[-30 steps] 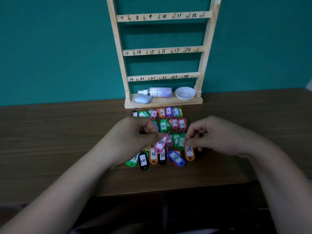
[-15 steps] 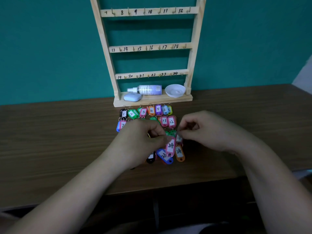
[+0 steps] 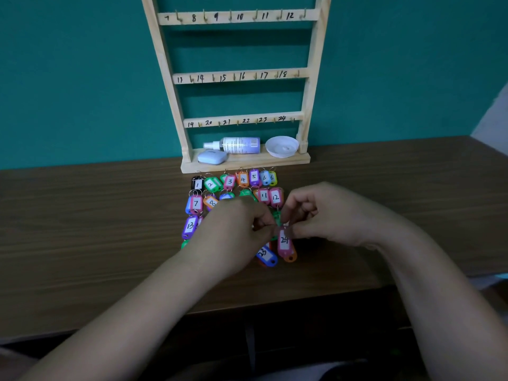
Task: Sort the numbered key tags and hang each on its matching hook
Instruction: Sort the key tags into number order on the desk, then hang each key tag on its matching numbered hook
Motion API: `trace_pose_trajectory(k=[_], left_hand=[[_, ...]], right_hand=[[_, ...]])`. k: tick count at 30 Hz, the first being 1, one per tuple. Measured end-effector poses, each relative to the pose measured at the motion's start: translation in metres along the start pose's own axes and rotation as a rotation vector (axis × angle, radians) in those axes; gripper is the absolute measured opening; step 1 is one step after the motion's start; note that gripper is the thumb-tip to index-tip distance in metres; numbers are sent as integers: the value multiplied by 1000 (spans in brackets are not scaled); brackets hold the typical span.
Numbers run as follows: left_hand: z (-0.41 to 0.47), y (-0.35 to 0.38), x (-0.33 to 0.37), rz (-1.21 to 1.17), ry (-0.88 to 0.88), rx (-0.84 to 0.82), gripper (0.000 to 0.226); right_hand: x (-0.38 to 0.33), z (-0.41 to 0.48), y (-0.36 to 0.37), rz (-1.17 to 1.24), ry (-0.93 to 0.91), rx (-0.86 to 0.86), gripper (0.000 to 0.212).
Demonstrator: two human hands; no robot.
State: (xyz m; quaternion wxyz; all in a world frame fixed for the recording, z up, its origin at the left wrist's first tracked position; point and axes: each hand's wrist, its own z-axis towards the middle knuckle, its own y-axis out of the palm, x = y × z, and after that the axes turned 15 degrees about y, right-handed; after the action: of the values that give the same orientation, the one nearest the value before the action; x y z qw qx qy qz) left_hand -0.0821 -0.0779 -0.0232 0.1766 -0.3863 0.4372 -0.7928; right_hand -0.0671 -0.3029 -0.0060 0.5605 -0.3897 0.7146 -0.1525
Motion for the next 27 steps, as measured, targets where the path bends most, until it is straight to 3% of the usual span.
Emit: trace_pose_trajectory(k=[7,13,21,27], left_hand=[[0,0,-1,21,55,2,4],[-1,-10,-11,-54,25,30,7],[1,-52,-63,31,-125,191,9],[0,-75,-122,103,-316,227,8]], right_hand=[[6,3,1,-8,0,27,23],[5,5,4,2,-12,145,9],[-2,14,23,154,-131,487,5],[-3,28,35,177,-138,587,6]])
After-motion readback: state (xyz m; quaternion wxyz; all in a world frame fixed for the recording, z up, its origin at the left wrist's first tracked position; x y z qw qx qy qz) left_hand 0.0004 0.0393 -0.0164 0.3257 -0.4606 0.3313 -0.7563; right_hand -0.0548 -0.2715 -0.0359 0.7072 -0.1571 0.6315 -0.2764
